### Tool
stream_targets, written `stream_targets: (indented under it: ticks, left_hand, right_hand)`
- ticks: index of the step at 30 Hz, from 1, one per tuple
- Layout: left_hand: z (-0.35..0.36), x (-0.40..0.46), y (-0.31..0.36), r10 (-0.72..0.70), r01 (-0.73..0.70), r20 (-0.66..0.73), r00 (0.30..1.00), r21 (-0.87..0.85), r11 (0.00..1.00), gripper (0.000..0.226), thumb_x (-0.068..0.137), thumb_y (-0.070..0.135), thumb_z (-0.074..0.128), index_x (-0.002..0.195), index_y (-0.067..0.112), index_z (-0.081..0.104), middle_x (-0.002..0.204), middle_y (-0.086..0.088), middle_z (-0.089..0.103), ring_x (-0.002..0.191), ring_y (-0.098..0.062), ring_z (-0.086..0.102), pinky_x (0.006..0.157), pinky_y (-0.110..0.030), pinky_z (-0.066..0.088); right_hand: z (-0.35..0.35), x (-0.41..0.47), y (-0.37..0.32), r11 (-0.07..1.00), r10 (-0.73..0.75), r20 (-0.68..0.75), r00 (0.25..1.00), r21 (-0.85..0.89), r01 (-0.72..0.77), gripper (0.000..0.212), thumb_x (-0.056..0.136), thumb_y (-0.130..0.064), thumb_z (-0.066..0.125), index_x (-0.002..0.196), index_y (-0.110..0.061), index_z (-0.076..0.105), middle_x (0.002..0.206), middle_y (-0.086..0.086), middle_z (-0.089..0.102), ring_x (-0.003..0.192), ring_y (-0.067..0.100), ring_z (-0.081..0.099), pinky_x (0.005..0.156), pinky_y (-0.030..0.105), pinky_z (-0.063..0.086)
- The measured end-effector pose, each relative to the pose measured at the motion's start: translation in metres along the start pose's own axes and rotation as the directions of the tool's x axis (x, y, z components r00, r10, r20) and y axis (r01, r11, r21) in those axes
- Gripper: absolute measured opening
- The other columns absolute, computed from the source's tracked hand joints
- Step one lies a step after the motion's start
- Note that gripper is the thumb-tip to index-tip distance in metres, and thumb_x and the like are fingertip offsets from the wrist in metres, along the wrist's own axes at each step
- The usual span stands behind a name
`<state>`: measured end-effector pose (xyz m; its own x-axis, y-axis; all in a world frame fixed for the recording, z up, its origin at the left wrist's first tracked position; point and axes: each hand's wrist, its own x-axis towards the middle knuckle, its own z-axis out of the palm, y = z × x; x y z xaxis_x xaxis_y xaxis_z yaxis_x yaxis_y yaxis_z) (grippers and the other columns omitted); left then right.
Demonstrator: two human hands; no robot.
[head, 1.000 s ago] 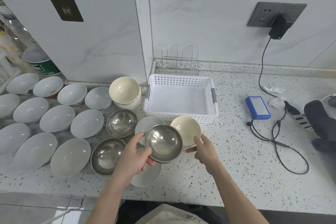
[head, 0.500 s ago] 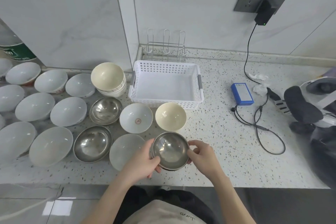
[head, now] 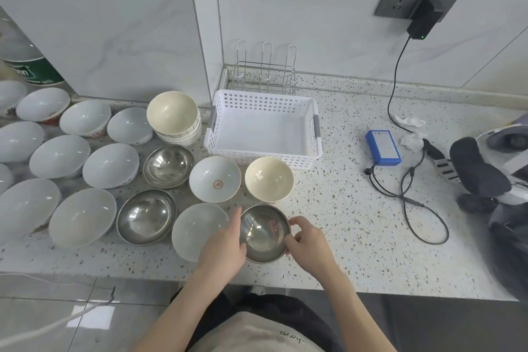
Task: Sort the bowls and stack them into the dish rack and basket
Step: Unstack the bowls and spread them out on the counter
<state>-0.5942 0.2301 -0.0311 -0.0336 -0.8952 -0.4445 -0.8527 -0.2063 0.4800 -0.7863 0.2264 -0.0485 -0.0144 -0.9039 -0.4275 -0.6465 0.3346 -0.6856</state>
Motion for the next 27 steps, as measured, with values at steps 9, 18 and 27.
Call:
stream_targets:
  ticks: [9, 18, 27]
  left_hand:
    - [0.001, 0.006, 0.0, 0.015, -0.014, -0.013, 1.0, 0.093, 0.996, 0.078, 0.099, 0.022, 0.053, 0.158, 0.024, 0.002, 0.078, 0.002, 0.056, 0.067, -0.015, 0.055, 0.058, -0.025, 0.042]
    - [-0.018, 0.015, -0.01, 0.042, -0.046, -0.07, 0.997, -0.065, 0.997, 0.058, 0.1, 0.031, 0.047, 0.153, 0.022, 0.024, 0.07, 0.006, 0.056, 0.065, -0.012, 0.056, 0.053, -0.022, 0.036]
    - [-0.122, 0.072, -0.06, -0.245, 0.053, -0.264, 0.933, -0.572, 0.818, 0.022, 0.091, 0.027, 0.049, 0.092, 0.014, 0.067, 0.066, 0.003, 0.074, 0.055, -0.015, 0.058, 0.059, -0.029, 0.045]
  right_hand:
    - [-0.002, 0.004, -0.006, 0.996, 0.019, 0.039, 0.999, -0.084, -0.016, 0.033, 0.091, -0.018, 0.049, 0.124, -0.021, 0.051, 0.069, 0.008, 0.072, 0.039, 0.008, 0.043, 0.044, 0.023, 0.038]
    - [-0.006, 0.006, -0.021, 0.972, 0.085, 0.047, 0.995, -0.225, -0.072, 0.041, 0.098, -0.037, 0.041, 0.136, -0.025, 0.045, 0.088, -0.001, 0.073, 0.072, 0.012, 0.064, 0.067, 0.028, 0.047]
    - [-0.024, 0.038, -0.082, 0.949, 0.012, -0.12, 0.993, -0.312, -0.049, 0.04, 0.098, -0.033, 0.042, 0.136, -0.023, 0.047, 0.105, 0.005, 0.072, 0.102, 0.024, 0.064, 0.082, 0.034, 0.049]
